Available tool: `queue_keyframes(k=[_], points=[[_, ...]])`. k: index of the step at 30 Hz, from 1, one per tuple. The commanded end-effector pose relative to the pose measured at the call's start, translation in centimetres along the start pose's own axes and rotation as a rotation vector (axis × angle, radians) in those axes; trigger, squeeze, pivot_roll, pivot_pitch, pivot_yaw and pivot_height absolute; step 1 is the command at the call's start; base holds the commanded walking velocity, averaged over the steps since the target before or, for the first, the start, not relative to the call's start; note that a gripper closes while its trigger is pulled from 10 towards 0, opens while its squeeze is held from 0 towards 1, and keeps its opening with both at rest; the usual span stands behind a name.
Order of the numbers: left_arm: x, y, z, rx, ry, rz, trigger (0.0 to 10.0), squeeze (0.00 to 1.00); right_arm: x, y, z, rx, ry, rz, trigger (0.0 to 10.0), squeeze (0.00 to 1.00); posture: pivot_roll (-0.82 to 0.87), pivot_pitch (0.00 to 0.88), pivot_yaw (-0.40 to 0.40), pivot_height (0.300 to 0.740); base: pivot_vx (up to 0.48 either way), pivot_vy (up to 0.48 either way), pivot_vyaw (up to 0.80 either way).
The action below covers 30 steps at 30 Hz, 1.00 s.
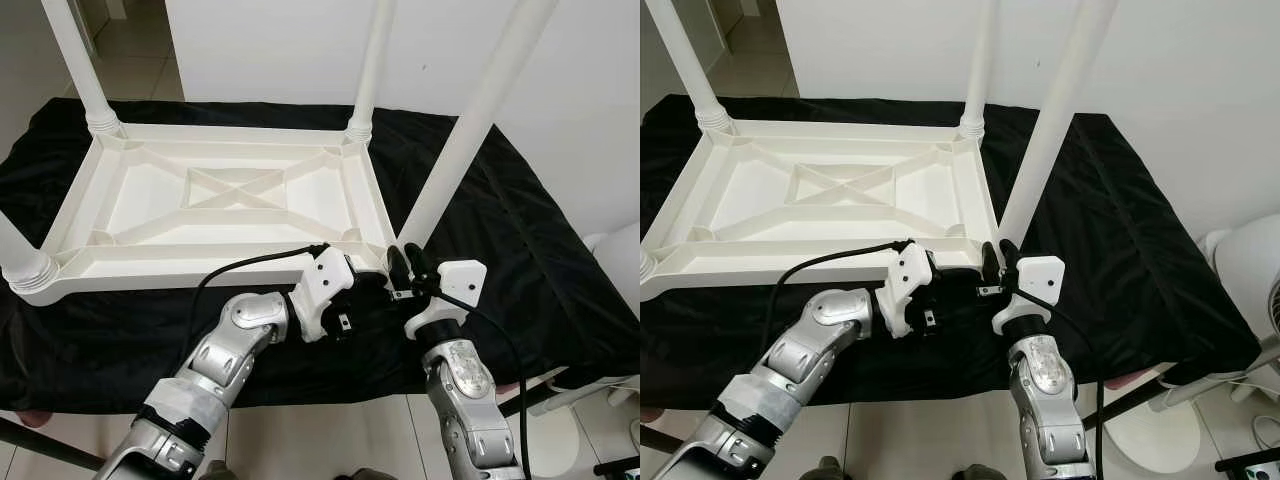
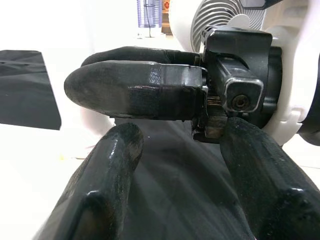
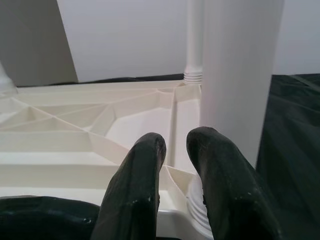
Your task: Building children table
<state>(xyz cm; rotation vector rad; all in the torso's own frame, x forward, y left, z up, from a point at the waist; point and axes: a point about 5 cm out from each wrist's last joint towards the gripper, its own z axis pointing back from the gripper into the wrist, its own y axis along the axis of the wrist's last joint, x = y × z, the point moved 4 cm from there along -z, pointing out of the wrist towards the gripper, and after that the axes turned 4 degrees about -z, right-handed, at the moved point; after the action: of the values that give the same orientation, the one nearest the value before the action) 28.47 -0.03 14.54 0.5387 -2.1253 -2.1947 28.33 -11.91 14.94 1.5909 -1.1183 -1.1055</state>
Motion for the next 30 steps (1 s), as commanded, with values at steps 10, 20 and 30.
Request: queue_keyframes(k=[10, 20, 30], points=[[-0.4, -1.1, 4.4, -0.107, -0.066, 0.04, 10.0, 0.0, 0.1, -0.1, 0.6, -0.002, 0.025, -0.106, 10.0, 0.0, 0.04, 0.0, -0.067, 0.74, 0.0, 0.0, 0.0], [-1.7, -0.8, 5.1, -0.116, -0.012, 0.008, 10.0, 0.0, 0.1, 0.0, 0.3, -0.007, 0.059, -0.14, 10.0, 0.0, 0.04, 0.0, -0.067, 0.74, 0.0, 0.0, 0.0], [-4.6, 0.5, 4.4, -0.048, 0.22, 0.035, 10.0, 0.0, 1.5, -0.5, -1.4, -0.054, 0.137, -0.047, 10.0, 0.0, 0.04, 0.0, -0.058, 0.74, 0.0, 0.0, 0.0]])
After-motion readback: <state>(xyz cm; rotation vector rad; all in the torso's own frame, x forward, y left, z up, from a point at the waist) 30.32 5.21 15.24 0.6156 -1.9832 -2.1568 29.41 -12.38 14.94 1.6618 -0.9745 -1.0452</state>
